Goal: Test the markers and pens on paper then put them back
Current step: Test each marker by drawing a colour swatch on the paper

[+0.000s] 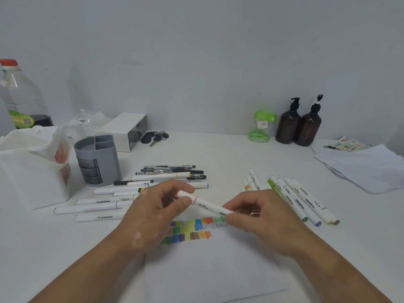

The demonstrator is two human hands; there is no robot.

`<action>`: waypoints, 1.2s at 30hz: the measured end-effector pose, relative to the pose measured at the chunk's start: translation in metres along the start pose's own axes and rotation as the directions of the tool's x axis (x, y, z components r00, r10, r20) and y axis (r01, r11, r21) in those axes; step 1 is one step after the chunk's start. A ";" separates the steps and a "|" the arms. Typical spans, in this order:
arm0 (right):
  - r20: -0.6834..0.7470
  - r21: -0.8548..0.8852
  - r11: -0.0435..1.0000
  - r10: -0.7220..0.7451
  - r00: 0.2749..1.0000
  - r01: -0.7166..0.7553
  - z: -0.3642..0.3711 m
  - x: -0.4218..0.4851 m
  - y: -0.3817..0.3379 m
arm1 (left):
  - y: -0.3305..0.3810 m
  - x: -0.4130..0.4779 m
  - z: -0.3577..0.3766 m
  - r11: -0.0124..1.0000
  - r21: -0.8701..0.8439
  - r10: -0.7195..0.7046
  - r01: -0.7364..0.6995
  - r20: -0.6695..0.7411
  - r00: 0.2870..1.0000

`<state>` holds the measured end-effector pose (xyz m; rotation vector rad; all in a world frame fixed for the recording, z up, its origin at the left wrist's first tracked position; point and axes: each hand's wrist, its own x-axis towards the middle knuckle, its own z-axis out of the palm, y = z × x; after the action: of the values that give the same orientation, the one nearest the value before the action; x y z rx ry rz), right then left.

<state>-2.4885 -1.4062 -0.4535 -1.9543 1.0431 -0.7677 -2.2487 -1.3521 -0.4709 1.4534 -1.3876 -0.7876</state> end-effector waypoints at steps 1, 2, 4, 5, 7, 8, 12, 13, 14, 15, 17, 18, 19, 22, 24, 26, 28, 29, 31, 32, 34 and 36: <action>-0.027 -0.105 0.994 -0.023 0.999 0.020 0.004 -0.001 0.000 | -0.001 0.000 0.001 1.000 -0.001 -0.005 0.005 -0.003 1.000; -0.035 -0.157 0.987 -0.036 0.999 0.030 0.009 -0.002 0.000 | -0.001 0.001 0.002 1.000 0.003 -0.005 0.005 -0.004 1.000; -0.016 -0.186 0.982 -0.048 0.999 0.044 0.018 -0.003 -0.004 | 0.000 0.001 0.004 0.999 -0.033 0.005 -0.005 -0.002 1.000; -0.023 -0.199 0.979 -0.050 0.998 0.044 0.020 -0.003 -0.004 | 0.000 0.002 0.004 0.998 -0.063 0.013 -0.014 -0.004 1.000; -0.151 -0.254 0.967 -0.016 0.988 -0.024 0.012 0.004 0.003 | -0.002 0.003 0.003 0.996 -0.090 0.016 -0.019 -0.033 0.999; -0.245 -0.288 0.953 0.018 0.969 -0.090 0.004 0.008 0.007 | -0.003 0.004 0.003 0.997 -0.076 0.017 -0.021 -0.055 0.998; -0.416 -0.390 0.865 0.141 0.898 -0.317 -0.015 0.016 0.027 | -0.005 0.003 0.002 0.999 0.002 0.053 -0.053 -0.081 0.995; -0.425 -0.411 0.847 0.151 0.893 -0.338 -0.014 0.018 0.030 | -0.005 0.003 0.003 0.998 0.029 0.055 -0.053 -0.068 0.996; -0.430 -0.438 0.827 0.151 0.890 -0.351 -0.011 0.020 0.032 | -0.005 0.002 0.004 0.997 0.052 0.058 -0.055 -0.054 0.997; -0.434 -0.470 0.806 0.143 0.890 -0.359 -0.009 0.022 0.033 | -0.006 0.001 0.004 0.995 0.071 0.066 -0.063 -0.040 0.997; -0.455 -0.522 0.766 0.122 0.882 -0.375 -0.007 0.025 0.033 | -0.007 0.001 0.002 0.991 0.114 0.072 -0.069 -0.019 0.997; -0.470 -0.537 0.752 0.109 0.876 -0.382 -0.007 0.026 0.033 | -0.007 0.001 0.001 0.990 0.125 0.066 -0.064 -0.008 0.998; -0.484 -0.547 0.741 0.099 0.870 -0.389 -0.007 0.027 0.034 | -0.007 0.001 0.000 0.990 0.129 0.060 -0.060 0.009 0.998; -0.507 -0.563 0.715 0.097 0.856 -0.415 -0.007 0.025 0.037 | -0.006 0.000 -0.005 0.979 0.175 0.090 -0.100 0.065 0.994; -0.509 -0.570 0.700 0.110 0.854 -0.430 -0.006 0.023 0.036 | -0.004 -0.001 -0.008 0.972 0.196 0.115 -0.132 0.093 0.989; -0.506 -0.581 0.690 0.109 0.856 -0.432 -0.005 0.021 0.035 | -0.002 -0.002 -0.015 0.977 0.166 0.116 -0.131 0.097 0.988; -0.497 -0.612 0.669 0.091 0.863 -0.423 -0.003 0.016 0.032 | -0.003 -0.005 -0.026 0.988 0.111 0.100 -0.107 0.069 0.993; -0.492 -0.623 0.668 0.071 0.868 -0.408 -0.001 0.014 0.030 | -0.005 -0.007 -0.033 0.990 0.098 0.094 -0.098 0.042 0.995; -0.486 -0.605 0.722 -0.001 0.874 -0.335 0.002 0.012 0.026 | -0.012 -0.012 -0.047 0.987 0.126 0.102 -0.097 -0.030 0.994; -0.470 -0.587 0.762 -0.042 0.882 -0.276 0.005 0.012 0.023 | -0.017 -0.016 -0.053 0.987 0.128 0.102 -0.092 -0.069 0.992; -0.369 -0.554 0.821 -0.090 0.925 -0.141 0.017 0.015 0.014 | -0.027 -0.023 -0.064 0.994 0.091 0.077 -0.064 -0.141 0.987; -0.207 -0.546 0.837 -0.104 0.973 -0.027 0.035 0.021 0.007 | -0.032 -0.027 -0.067 0.997 0.074 0.042 -0.028 -0.199 0.979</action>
<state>-2.4539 -1.4147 -0.4738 -2.4132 1.4957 -0.7889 -2.1792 -1.3157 -0.4817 1.5146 -1.2941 -0.5578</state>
